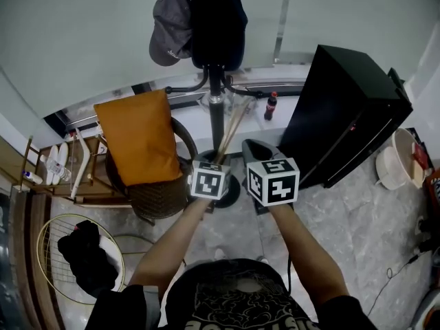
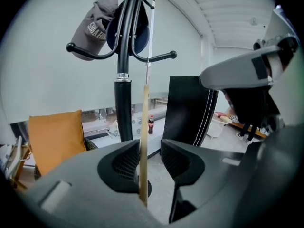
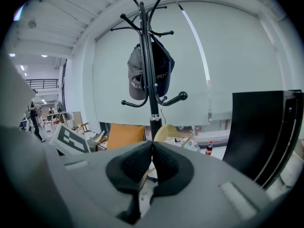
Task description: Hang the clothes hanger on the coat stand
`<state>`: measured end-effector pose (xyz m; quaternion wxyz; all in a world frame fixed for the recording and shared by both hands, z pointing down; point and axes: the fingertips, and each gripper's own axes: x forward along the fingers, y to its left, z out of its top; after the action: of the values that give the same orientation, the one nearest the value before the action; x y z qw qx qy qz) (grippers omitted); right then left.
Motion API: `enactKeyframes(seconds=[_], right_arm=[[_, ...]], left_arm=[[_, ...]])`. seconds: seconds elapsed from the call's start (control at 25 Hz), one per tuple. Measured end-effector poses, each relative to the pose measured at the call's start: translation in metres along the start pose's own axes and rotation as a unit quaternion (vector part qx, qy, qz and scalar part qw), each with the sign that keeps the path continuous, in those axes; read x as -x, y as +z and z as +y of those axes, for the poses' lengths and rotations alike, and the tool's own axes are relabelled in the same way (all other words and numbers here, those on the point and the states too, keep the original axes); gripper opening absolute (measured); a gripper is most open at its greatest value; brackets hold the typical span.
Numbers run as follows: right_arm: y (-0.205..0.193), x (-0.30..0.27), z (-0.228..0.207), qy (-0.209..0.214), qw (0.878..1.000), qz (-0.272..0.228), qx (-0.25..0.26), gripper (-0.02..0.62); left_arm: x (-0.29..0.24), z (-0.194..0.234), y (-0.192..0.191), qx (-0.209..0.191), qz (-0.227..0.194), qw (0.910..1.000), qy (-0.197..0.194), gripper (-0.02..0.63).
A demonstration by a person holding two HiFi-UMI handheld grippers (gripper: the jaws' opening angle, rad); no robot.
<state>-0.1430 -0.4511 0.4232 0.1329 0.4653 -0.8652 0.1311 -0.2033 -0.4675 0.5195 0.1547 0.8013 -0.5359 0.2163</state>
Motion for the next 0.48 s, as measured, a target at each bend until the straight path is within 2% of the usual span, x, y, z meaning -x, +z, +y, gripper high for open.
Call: enactKeyframes(seconds=[0.48], right_arm=[[0.007, 0.010, -0.002, 0.041, 0.999, -0.002, 0.013, 0.002]], left_arm=[[0.042, -0.016, 0.052, 0.036, -0.077, 0.9962, 0.020, 0.117]])
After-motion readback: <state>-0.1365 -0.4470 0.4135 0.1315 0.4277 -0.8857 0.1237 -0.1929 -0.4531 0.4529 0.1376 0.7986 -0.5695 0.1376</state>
